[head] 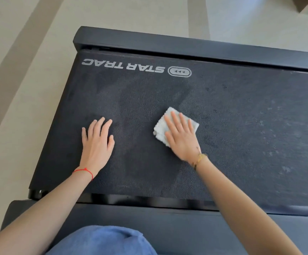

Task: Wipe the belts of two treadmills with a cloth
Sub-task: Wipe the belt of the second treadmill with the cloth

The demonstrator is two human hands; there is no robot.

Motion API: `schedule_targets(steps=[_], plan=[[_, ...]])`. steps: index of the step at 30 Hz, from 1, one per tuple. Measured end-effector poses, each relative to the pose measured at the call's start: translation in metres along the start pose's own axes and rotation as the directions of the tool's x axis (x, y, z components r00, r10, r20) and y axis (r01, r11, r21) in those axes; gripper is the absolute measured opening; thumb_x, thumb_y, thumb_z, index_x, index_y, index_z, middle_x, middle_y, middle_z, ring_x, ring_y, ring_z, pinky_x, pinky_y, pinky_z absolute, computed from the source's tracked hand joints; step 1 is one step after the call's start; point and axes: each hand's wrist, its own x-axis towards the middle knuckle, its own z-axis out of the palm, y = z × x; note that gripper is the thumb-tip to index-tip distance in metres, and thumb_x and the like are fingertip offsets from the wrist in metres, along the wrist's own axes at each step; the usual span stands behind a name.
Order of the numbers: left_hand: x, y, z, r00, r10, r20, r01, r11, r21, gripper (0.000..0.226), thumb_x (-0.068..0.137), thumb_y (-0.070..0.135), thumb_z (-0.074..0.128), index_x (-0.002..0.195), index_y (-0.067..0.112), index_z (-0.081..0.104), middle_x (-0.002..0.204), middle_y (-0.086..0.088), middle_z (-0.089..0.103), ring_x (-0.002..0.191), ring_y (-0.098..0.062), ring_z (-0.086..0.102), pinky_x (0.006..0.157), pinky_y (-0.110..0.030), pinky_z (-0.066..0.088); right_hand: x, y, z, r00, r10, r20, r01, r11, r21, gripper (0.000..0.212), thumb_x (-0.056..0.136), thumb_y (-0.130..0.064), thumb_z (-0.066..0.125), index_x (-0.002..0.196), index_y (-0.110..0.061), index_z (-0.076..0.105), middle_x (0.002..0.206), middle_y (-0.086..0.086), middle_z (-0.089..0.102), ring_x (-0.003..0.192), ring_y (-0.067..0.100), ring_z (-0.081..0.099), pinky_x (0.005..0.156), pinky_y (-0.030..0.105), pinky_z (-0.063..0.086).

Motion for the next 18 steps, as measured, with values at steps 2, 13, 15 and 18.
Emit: schedule_targets(steps=[2,13,15,18], plan=[[-0.015,-0.001,-0.008,0.996,0.085,0.015,-0.085,0.996,0.014,0.048,0.101,0.017,0.050,0.148,0.012,0.043,0.155,-0.013,0.040,0.146,-0.035,0.032,0.118,-0.064,0.024,0.020,-0.001,-0.001,0.997,0.074,-0.020,-0.074,0.997,0.025,0.055,0.107,-0.039,0.022,0.158,-0.027,0.006,0.166,-0.002,-0.003,0.153,0.025,-0.006,0.122,0.049,-0.004],[-0.026,0.036,0.005,0.990,0.131,0.059,-0.133,0.991,0.017,0.052,0.100,0.022,0.045,0.152,0.017,0.039,0.159,-0.007,0.035,0.150,-0.031,0.027,0.119,-0.062,0.022,-0.038,-0.062,0.020,0.999,0.015,-0.043,-0.014,0.999,0.034,0.058,0.107,-0.036,0.023,0.159,-0.021,0.001,0.166,-0.003,-0.005,0.152,0.024,-0.011,0.122,0.050,-0.005],[-0.030,0.041,0.010,0.993,0.108,0.053,-0.108,0.994,0.005,0.052,0.100,0.020,0.046,0.151,0.018,0.040,0.159,-0.008,0.035,0.150,-0.032,0.026,0.120,-0.064,0.018,-0.067,-0.071,0.030,0.997,-0.064,-0.032,0.064,0.998,0.004,0.058,0.106,-0.038,0.021,0.159,-0.021,0.002,0.166,-0.004,-0.005,0.152,0.022,-0.011,0.123,0.049,-0.003],[-0.032,0.045,0.013,0.996,0.083,0.038,-0.082,0.997,-0.016,0.051,0.099,0.017,0.046,0.150,0.018,0.042,0.159,-0.009,0.036,0.150,-0.033,0.026,0.119,-0.066,0.017,-0.103,-0.059,0.035,0.997,-0.077,-0.026,0.077,0.997,-0.009,0.059,0.105,-0.044,0.020,0.159,-0.025,0.002,0.166,-0.009,-0.003,0.153,0.017,-0.009,0.123,0.044,-0.002]])
